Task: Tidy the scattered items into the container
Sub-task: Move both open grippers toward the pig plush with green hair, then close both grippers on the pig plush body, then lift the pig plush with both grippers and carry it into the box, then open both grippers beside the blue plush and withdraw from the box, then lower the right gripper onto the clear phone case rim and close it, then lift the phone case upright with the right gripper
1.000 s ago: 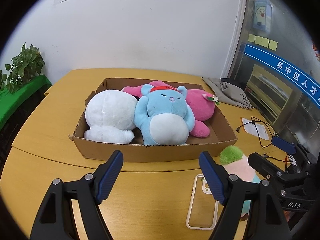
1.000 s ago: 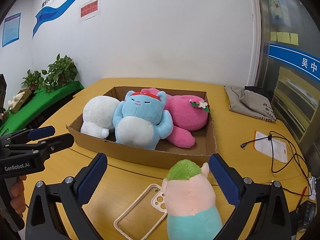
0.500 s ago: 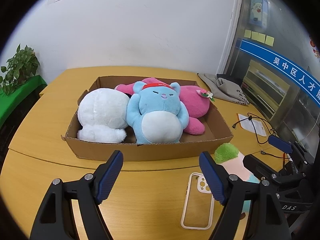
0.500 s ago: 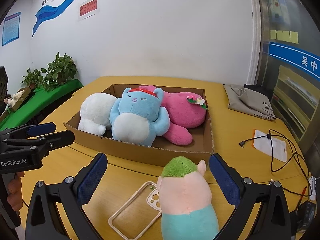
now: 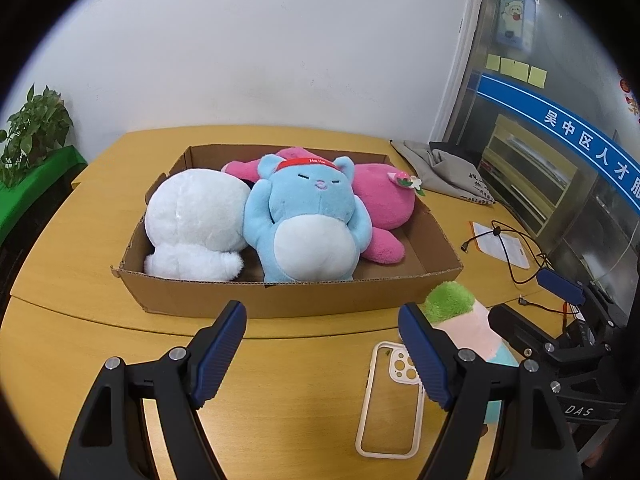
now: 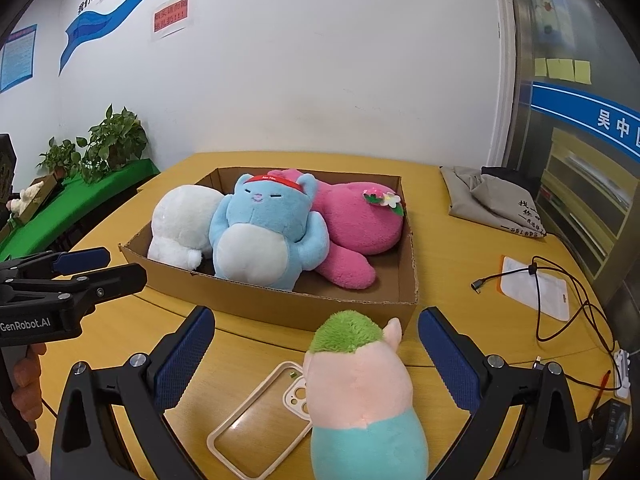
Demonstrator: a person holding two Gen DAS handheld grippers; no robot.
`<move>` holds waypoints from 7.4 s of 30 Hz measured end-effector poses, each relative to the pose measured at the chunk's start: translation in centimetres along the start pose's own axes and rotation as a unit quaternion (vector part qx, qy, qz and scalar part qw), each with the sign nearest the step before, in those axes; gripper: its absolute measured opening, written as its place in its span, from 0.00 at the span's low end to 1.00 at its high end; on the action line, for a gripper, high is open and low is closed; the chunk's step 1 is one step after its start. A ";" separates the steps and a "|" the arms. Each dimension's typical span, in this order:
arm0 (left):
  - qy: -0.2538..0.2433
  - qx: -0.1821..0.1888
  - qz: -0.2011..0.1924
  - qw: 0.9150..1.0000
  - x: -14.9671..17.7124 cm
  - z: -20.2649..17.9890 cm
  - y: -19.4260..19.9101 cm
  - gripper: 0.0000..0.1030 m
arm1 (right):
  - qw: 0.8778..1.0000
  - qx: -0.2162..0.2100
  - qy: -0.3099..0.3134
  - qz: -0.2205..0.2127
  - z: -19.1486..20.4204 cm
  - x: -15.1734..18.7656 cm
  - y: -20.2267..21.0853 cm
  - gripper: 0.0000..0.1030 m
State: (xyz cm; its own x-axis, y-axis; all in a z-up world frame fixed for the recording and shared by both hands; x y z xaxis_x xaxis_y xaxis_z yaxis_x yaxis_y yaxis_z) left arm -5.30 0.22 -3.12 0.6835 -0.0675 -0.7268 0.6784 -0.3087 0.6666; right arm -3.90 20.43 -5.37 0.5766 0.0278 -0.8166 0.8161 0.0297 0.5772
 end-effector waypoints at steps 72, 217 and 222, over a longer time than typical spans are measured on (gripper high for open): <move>-0.154 0.192 0.171 0.954 -13.5 -12.5 -28.3 0.48 | 0.989 -0.103 -0.105 0.014 -8.0 0.7 -13.2 0.88; 0.024 0.119 0.250 0.961 15.2 -4.0 -8.6 0.06 | 0.980 -0.041 -0.122 0.153 0.3 11.4 -6.9 0.07; 0.028 0.122 0.210 0.970 12.9 -3.0 -6.8 0.05 | 0.986 -0.046 -0.114 0.114 1.1 9.1 -4.9 0.07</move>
State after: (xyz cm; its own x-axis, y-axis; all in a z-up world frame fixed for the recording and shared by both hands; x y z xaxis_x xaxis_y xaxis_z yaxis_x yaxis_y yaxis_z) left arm -0.27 4.27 -16.52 0.9039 -0.1868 -0.3847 0.2573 -0.4810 0.8381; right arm -2.62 19.44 -15.64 0.7467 -0.1816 -0.6399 0.6637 0.1403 0.7347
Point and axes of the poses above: each gripper's, at about its wrist camera, not at the fingertips, and y roughly against the way its jaws point, z to its left, x to its underside, the point moved 3 cm from there along -y, roughly the way its jaws point
